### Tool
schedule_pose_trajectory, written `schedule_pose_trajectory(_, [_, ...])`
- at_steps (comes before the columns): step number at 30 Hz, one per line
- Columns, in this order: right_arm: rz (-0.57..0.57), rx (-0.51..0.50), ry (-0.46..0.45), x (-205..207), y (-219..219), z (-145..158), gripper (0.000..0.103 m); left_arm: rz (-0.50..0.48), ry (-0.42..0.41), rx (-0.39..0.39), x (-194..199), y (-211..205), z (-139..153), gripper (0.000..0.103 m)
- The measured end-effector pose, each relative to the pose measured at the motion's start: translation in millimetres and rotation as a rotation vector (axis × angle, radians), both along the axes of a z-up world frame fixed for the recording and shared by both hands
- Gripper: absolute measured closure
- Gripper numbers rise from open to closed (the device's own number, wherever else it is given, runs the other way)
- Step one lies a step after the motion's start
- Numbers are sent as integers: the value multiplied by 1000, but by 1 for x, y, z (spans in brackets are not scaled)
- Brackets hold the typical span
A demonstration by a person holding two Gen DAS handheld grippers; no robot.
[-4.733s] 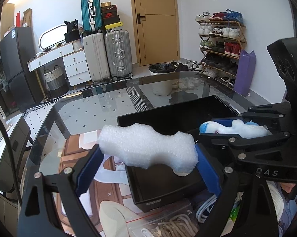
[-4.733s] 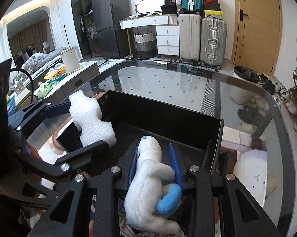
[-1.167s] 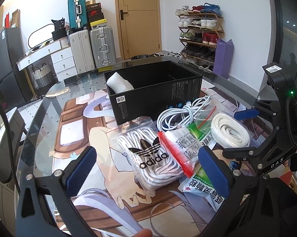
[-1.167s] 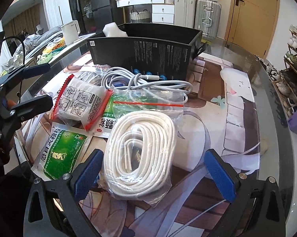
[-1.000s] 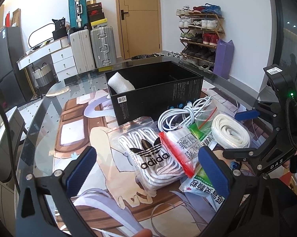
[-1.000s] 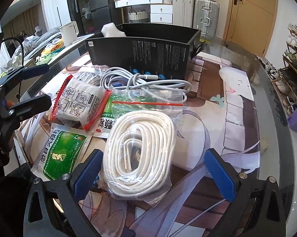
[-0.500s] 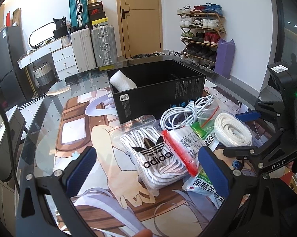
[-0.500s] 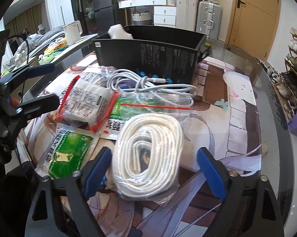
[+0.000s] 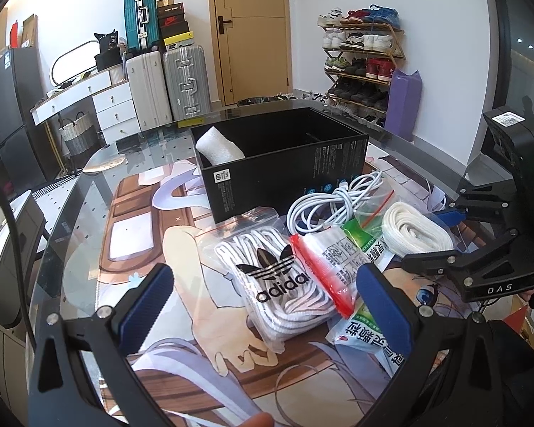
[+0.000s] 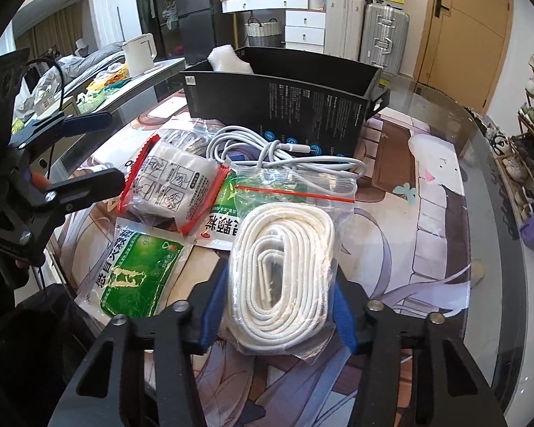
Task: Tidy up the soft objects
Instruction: 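Lower the right gripper onto the bagged white rope coil and close it, then lift the rope bag with the right gripper while the left gripper grasps the red-edged zip bag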
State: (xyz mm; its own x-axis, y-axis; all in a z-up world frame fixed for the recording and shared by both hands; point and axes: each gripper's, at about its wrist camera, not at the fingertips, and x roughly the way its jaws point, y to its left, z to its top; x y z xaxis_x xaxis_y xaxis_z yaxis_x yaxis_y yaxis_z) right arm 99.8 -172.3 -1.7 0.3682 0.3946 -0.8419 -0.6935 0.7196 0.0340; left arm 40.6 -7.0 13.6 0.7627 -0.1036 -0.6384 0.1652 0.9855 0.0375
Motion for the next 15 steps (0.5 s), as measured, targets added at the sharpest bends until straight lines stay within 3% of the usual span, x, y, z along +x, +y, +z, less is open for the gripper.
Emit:
schedule_pose_trajectory(9, [14, 10, -24, -4, -8, 12, 56, -4, 1, -1, 0, 1, 0, 0])
schedule_pose_trajectory(15, [4, 73, -50, -6, -20, 33, 56, -4, 3, 2, -1, -2, 1, 0])
